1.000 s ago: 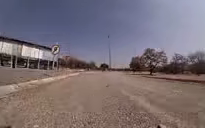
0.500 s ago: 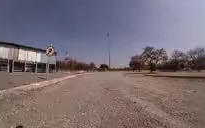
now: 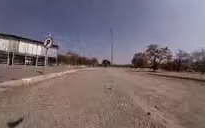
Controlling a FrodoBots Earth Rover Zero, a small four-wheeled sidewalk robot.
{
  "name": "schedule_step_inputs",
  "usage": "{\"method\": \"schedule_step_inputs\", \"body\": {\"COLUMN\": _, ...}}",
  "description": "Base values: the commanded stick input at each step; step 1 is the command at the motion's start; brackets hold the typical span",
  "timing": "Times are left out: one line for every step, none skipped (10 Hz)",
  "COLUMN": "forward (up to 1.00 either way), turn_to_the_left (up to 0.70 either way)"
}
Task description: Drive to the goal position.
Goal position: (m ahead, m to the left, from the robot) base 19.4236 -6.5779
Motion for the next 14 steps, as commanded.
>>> {"method": "schedule_step_inputs", "body": {"forward": 1.00, "turn_to_the_left": 0.00}}
{"method": "schedule_step_inputs", "body": {"forward": 1.00, "turn_to_the_left": 0.00}}
{"method": "schedule_step_inputs", "body": {"forward": 1.00, "turn_to_the_left": 0.00}}
{"method": "schedule_step_inputs", "body": {"forward": 1.00, "turn_to_the_left": 0.00}}
{"method": "schedule_step_inputs", "body": {"forward": 1.00, "turn_to_the_left": 0.00}}
{"method": "schedule_step_inputs", "body": {"forward": 1.00, "turn_to_the_left": 0.00}}
{"method": "schedule_step_inputs", "body": {"forward": 1.00, "turn_to_the_left": 0.00}}
{"method": "schedule_step_inputs", "body": {"forward": 1.00, "turn_to_the_left": 0.00}}
{"method": "schedule_step_inputs", "body": {"forward": 1.00, "turn_to_the_left": 0.00}}
{"method": "schedule_step_inputs", "body": {"forward": 1.00, "turn_to_the_left": 0.00}}
{"method": "schedule_step_inputs", "body": {"forward": 1.00, "turn_to_the_left": 0.00}}
{"method": "schedule_step_inputs", "body": {"forward": 1.00, "turn_to_the_left": 0.00}}
{"method": "schedule_step_inputs", "body": {"forward": 1.00, "turn_to_the_left": 0.00}}
{"method": "schedule_step_inputs", "body": {"forward": 1.00, "turn_to_the_left": 0.00}}
